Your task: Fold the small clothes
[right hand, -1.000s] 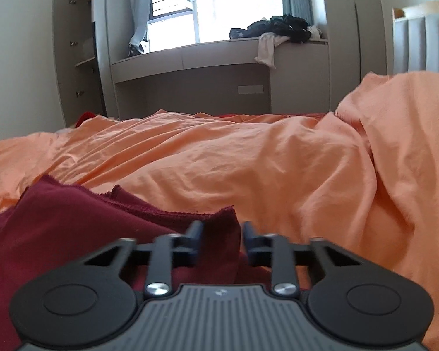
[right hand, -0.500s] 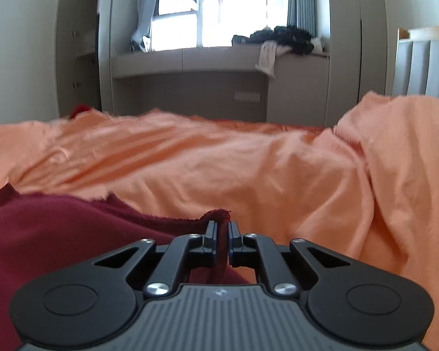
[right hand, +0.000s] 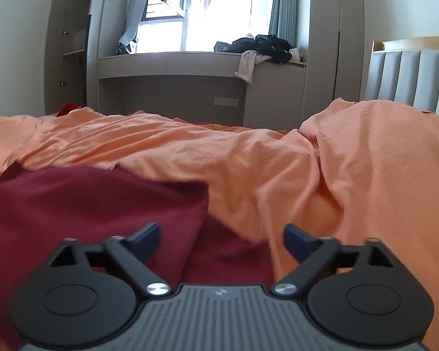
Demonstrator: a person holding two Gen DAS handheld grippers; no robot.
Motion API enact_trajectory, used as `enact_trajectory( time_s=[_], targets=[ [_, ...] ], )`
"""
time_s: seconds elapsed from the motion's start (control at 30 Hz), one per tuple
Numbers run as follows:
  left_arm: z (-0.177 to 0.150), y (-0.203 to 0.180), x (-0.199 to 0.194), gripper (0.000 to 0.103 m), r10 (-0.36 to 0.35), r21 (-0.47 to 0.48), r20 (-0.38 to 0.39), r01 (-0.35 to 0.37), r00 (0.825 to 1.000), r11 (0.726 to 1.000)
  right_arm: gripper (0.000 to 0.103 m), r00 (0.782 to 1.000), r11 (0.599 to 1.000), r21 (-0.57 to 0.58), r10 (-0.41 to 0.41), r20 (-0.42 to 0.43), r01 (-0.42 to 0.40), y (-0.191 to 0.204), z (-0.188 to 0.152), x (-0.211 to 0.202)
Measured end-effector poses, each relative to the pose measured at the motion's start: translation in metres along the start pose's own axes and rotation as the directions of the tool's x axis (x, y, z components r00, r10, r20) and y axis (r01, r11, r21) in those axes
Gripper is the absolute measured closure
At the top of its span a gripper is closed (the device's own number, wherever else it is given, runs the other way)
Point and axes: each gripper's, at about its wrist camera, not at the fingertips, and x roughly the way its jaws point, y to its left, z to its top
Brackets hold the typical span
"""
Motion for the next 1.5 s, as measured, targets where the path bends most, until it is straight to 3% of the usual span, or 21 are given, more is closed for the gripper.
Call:
enact_trajectory(
  time_s=[0.1, 0.23, 0.43, 0.57, 0.8, 1.0, 1.1, 1.23, 1.33, 1.5],
  targets=[
    [-0.012, -0.008, -0.008, 0.012, 0.045, 0.056, 0.025, -0.047, 0.999, 0.997, 0.001, 0.999, 0.999, 0.012, -0.048, 0.001, 0.048, 0.007, -0.017, -0.013],
    [-0.03, -0.011, -0.008, 0.012, 0.133, 0.113, 0.037, -0.136, 0.99, 0.984, 0.0, 0.993, 0.987, 0.115, -0.115, 0.002, 0.114, 0.004, -0.038, -0.02],
    [-0.047, -0.003, -0.026, 0.011, 0.1, 0.123, 0.082, -0.11, 0.992, 0.986, 0.0, 0.986, 0.966, 0.201, -0.166, 0.018, 0.16, 0.009, -0.059, -0.027],
    [-0.049, 0.007, -0.046, 0.001, 0.077, 0.052, 0.081, -0.082, 0.994, 0.995, 0.0, 0.985, 0.971, 0.182, -0.168, 0.042, 0.158, 0.009, -0.053, -0.04],
    [-0.055, 0.017, -0.071, 0.001, 0.024, -0.091, 0.022, -0.022, 0.999, 0.996, 0.0, 0.994, 0.993, 0.108, -0.046, 0.095, 0.036, 0.033, -0.012, -0.04],
    [-0.066, 0.027, -0.087, 0.001, -0.02, -0.195, 0.002, 0.02, 1.0, 0.981, 0.0, 0.995, 0.996, 0.002, 0.09, 0.048, -0.09, 0.081, 0.038, 0.007],
    [-0.069, 0.03, -0.089, 0.001, -0.014, -0.215, -0.014, 0.011, 1.0, 0.976, 0.0, 0.995, 0.995, -0.026, 0.101, 0.017, -0.101, 0.103, 0.06, 0.031],
    [-0.07, 0.031, -0.091, 0.001, 0.003, -0.222, -0.034, -0.01, 0.999, 0.975, 0.0, 0.999, 0.996, -0.08, 0.047, -0.02, -0.049, 0.129, 0.073, 0.062],
    [-0.07, 0.031, -0.094, 0.001, 0.01, -0.226, -0.039, -0.019, 0.999, 0.974, 0.0, 0.997, 0.988, -0.15, 0.016, -0.07, -0.026, 0.143, 0.061, 0.076],
    [-0.072, 0.032, -0.093, 0.001, 0.005, -0.231, -0.045, -0.015, 0.999, 0.973, 0.0, 0.999, 0.99, -0.134, 0.036, -0.005, -0.036, 0.143, 0.036, 0.058]
  ],
)
